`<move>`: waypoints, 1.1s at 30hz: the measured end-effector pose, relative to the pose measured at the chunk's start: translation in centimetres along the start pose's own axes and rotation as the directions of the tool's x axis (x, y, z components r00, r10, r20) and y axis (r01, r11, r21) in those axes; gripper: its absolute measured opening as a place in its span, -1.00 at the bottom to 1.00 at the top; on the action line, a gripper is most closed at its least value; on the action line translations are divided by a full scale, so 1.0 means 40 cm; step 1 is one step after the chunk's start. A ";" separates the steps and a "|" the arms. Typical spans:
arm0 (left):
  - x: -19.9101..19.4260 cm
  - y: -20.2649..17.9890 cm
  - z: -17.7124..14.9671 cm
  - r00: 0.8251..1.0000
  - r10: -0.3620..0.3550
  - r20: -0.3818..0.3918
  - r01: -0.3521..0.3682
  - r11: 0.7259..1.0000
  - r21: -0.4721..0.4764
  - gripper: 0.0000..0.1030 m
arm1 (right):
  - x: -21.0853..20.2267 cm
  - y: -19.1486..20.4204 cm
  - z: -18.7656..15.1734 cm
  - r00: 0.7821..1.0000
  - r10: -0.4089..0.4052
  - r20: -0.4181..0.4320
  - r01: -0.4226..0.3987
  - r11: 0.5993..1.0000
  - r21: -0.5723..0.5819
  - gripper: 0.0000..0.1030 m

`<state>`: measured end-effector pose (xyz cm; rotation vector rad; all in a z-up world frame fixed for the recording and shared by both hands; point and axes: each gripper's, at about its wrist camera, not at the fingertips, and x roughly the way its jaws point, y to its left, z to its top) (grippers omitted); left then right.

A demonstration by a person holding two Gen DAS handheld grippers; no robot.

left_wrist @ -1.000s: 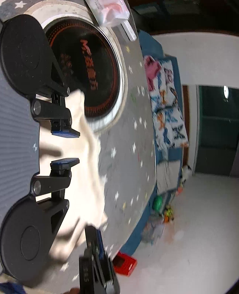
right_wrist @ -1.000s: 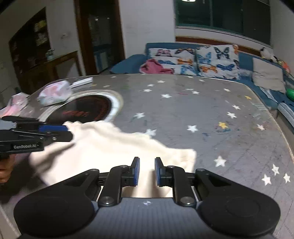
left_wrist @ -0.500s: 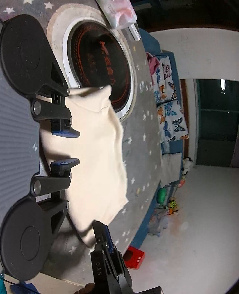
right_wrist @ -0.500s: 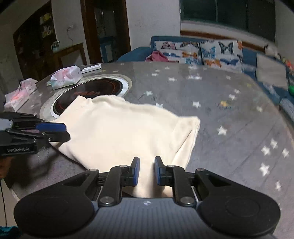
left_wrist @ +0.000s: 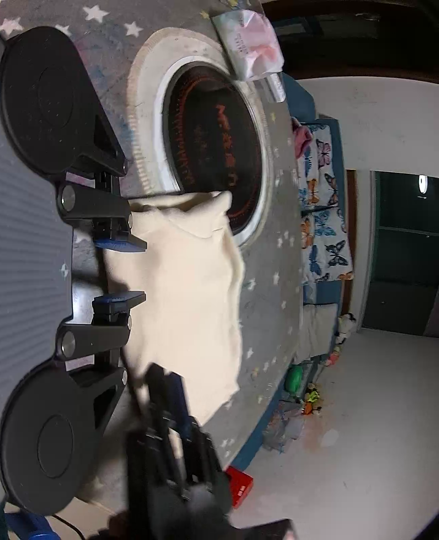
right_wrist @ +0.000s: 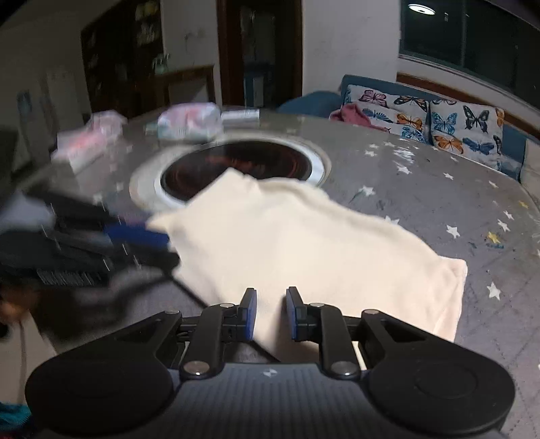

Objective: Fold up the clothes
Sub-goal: 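Smooth the folded sweatshirt with both tools, fingers open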

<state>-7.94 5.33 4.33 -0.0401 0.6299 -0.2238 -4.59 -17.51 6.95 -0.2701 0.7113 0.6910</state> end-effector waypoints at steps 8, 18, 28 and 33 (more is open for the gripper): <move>0.054 0.025 0.053 1.000 0.020 0.012 -0.020 1.000 -0.024 -0.43 | 0.021 0.025 0.018 1.000 0.029 -0.002 -0.029 0.999 -0.015 -0.63; 0.125 0.039 0.121 1.000 -0.006 -0.011 0.006 0.999 -0.054 -0.42 | 0.024 -0.078 0.055 0.999 -0.021 0.029 0.018 0.995 0.098 -0.62; 0.275 0.062 0.193 0.998 -0.017 -0.057 0.009 0.991 -0.133 -0.47 | 0.088 -0.245 0.068 0.989 -0.145 0.010 0.138 0.956 0.260 -0.62; 0.315 0.083 0.188 0.998 0.003 -0.070 -0.014 0.987 -0.159 -0.47 | 0.111 -0.273 0.044 0.991 -0.133 -0.002 0.128 0.950 0.286 -0.63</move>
